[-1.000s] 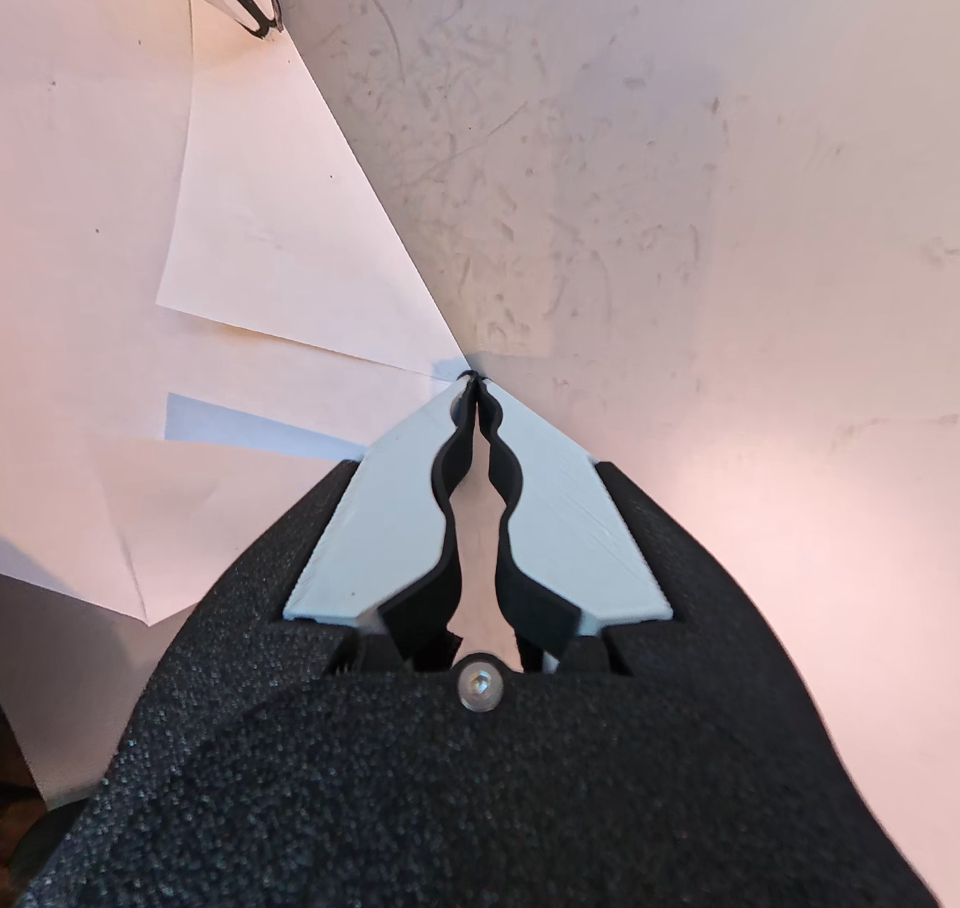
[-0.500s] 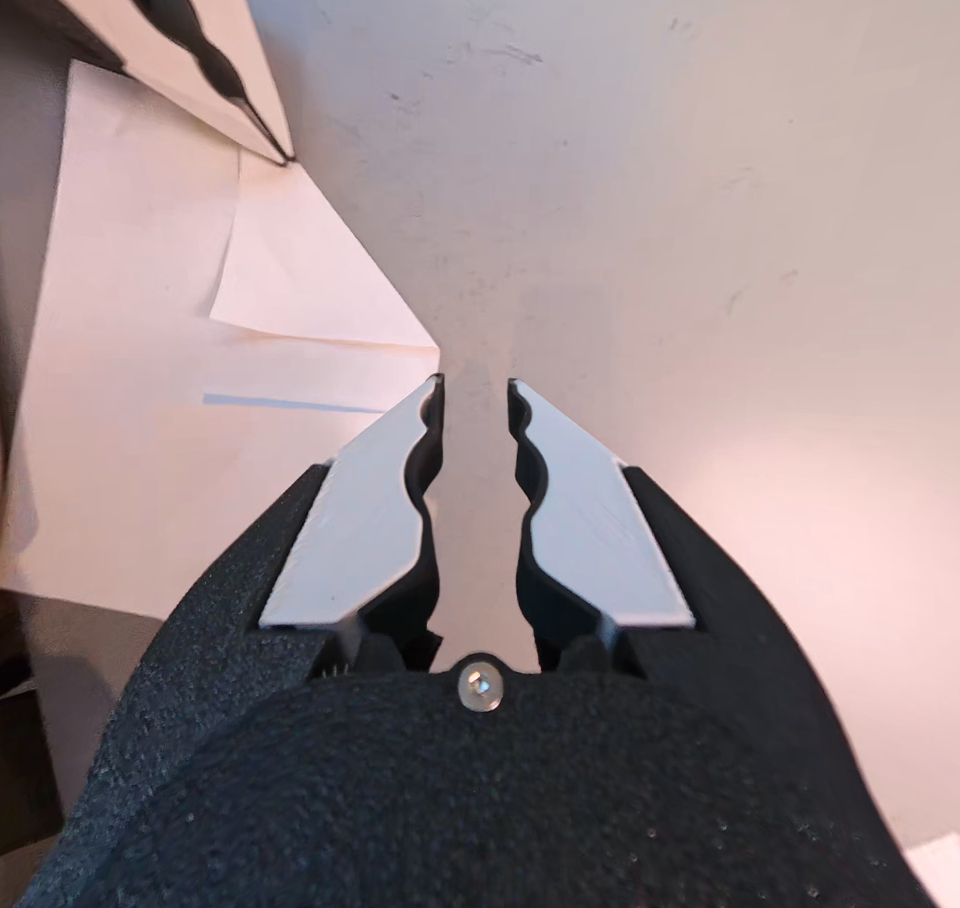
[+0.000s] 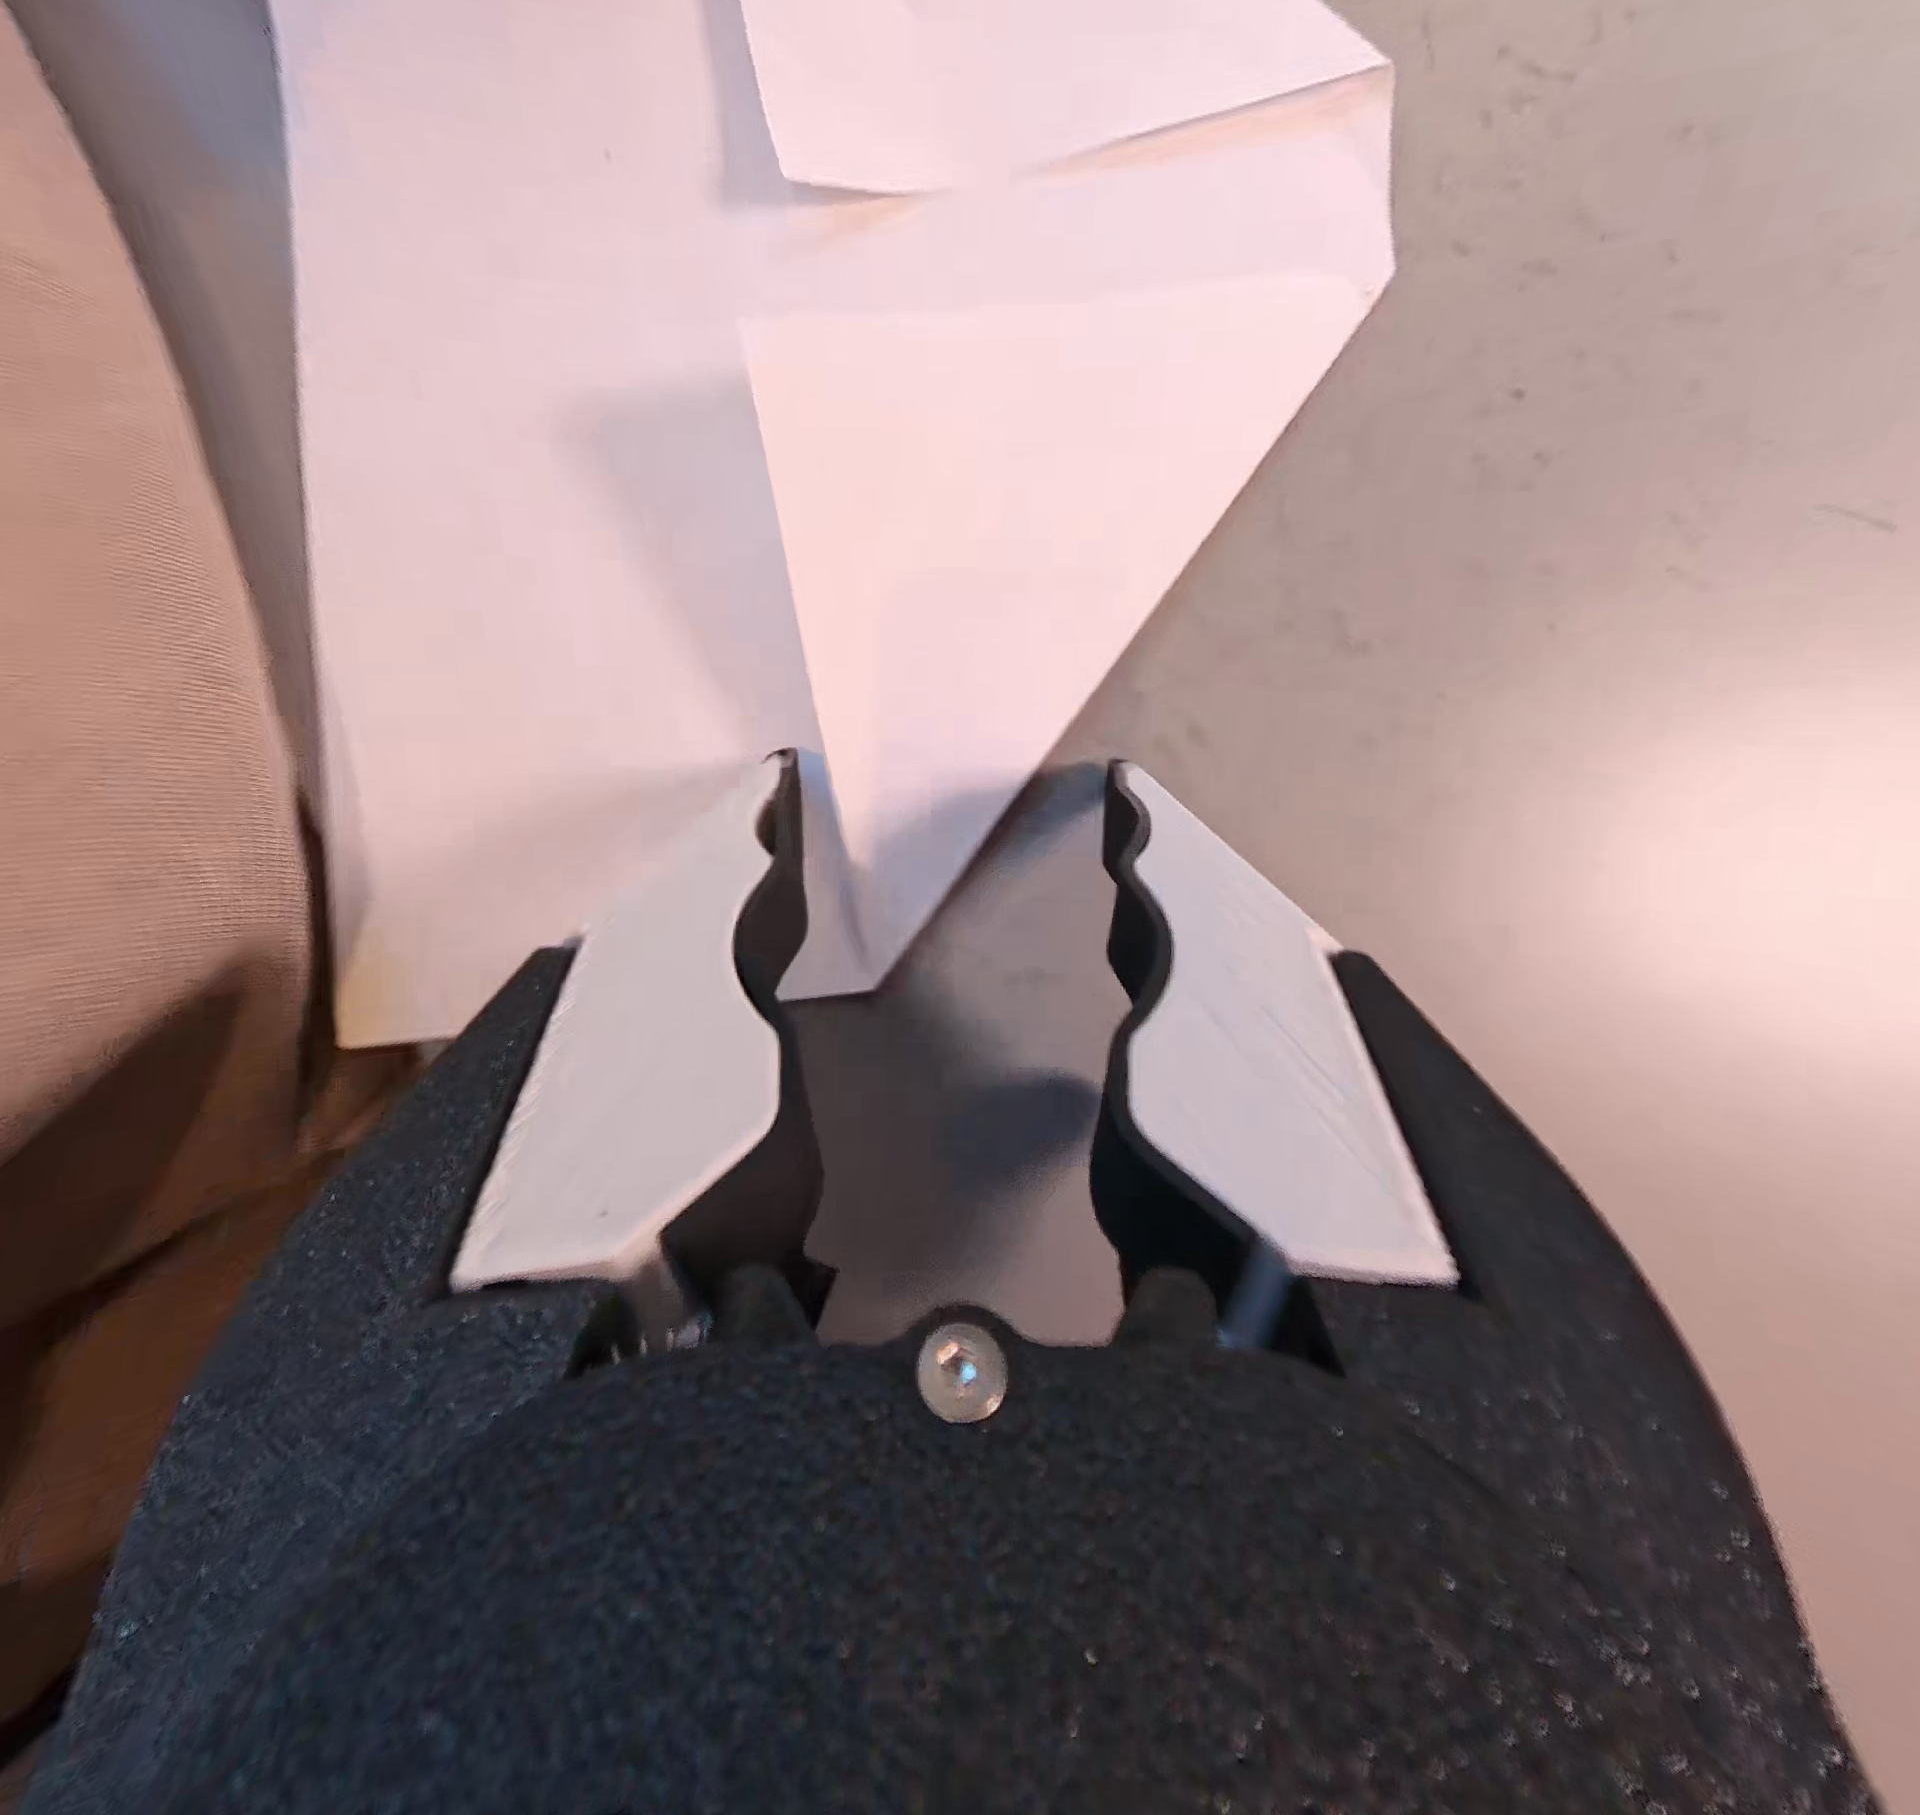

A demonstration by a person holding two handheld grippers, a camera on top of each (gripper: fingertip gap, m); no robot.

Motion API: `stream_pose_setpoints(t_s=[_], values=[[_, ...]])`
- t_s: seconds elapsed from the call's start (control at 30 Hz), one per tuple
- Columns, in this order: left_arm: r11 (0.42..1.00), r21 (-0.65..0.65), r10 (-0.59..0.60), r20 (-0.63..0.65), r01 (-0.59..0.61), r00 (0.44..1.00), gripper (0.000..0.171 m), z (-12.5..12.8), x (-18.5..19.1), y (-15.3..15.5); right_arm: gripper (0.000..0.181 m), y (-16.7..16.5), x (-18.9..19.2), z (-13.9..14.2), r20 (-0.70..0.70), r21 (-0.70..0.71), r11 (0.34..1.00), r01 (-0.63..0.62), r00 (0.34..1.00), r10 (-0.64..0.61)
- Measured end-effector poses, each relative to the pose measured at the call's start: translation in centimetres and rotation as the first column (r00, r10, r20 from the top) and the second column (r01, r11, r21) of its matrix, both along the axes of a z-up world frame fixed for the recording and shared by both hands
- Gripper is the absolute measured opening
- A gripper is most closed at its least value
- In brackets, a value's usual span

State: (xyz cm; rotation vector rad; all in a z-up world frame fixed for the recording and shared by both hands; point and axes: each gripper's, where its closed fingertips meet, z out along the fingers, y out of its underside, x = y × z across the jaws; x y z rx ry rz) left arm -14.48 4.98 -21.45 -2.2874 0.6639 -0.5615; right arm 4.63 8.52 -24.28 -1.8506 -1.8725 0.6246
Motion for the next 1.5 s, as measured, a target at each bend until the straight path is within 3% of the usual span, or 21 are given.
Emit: stream_pose_setpoints(t_s=[0.1,0.23,0.4,0.5,0.57,0.63,0.73,0.8,0.9,1.2,1.43,1.5], values=[[0.999,0.019,-0.048,-0.046,0.049,0.998,0.016,0.4,-0.2,1.1,0.048,1.4,-0.9,0.0,-0.022,0.028,0.997,-0.075,0.997,0.076],[0.978,-0.121,-0.191,-0.158,0.173,0.969,0.015,0.3,-0.3,1.0,0.043,4.9,-1.7,0.3,0.042,0.140,0.970,-0.199,0.980,0.195],[0.904,-0.267,-0.343,0.016,0.334,0.939,0.013,1.8,0.3,-0.5,0.047,8.3,-2.6,0.6,0.068,0.152,0.952,-0.266,0.964,0.258],[0.954,-0.165,-0.250,0.012,0.249,0.968,0.014,2.0,0.0,2.8,0.051,7.5,-3.7,3.0,-0.070,-0.002,0.966,-0.258,0.964,0.257],[0.969,-0.093,-0.229,0.028,0.230,0.973,0.014,1.5,1.5,4.5,0.035,6.7,-5.1,5.3,-0.220,-0.130,0.963,-0.235,0.954,0.203],[0.960,-0.068,-0.270,0.023,0.271,0.963,0.013,-0.1,3.6,4.8,0.021,6.8,-6.4,5.2,-0.240,-0.189,0.965,-0.184,0.961,0.137],[0.949,-0.047,-0.315,-0.103,0.312,0.943,0.010,-2.9,4.8,5.0,0.021,6.4,-6.1,0.3,-0.024,-0.016,0.970,-0.241,0.970,0.241],[0.941,-0.009,-0.337,-0.131,0.339,0.932,0.011,-2.8,5.1,4.8,0.024,6.1,-6.5,0.1,-0.017,0.065,0.959,-0.277,0.960,0.279],[0.926,0.030,-0.370,-0.123,0.376,0.921,0.027,-2.8,5.3,4.1,0.027,6.1,-6.7,0.2,0.003,0.101,0.950,-0.295,0.955,0.296],[0.921,0.089,-0.356,-0.206,0.379,0.912,0.030,-2.9,5.4,3.7,0.034,6.4,-6.7,0.3,-0.034,0.116,0.959,-0.257,0.964,0.262],[0.918,0.075,-0.373,-0.171,0.390,0.912,0.027,-2.9,5.7,3.3,0.040,5.9,-6.6,0.2,-0.037,0.059,0.969,-0.238,0.970,0.240],[0.912,0.048,-0.401,-0.098,0.407,0.911,0.046,-2.7,6.1,2.6,0.040,5.9,-6.6,0.1,-0.038,0.036,0.974,-0.222,0.974,0.224]])
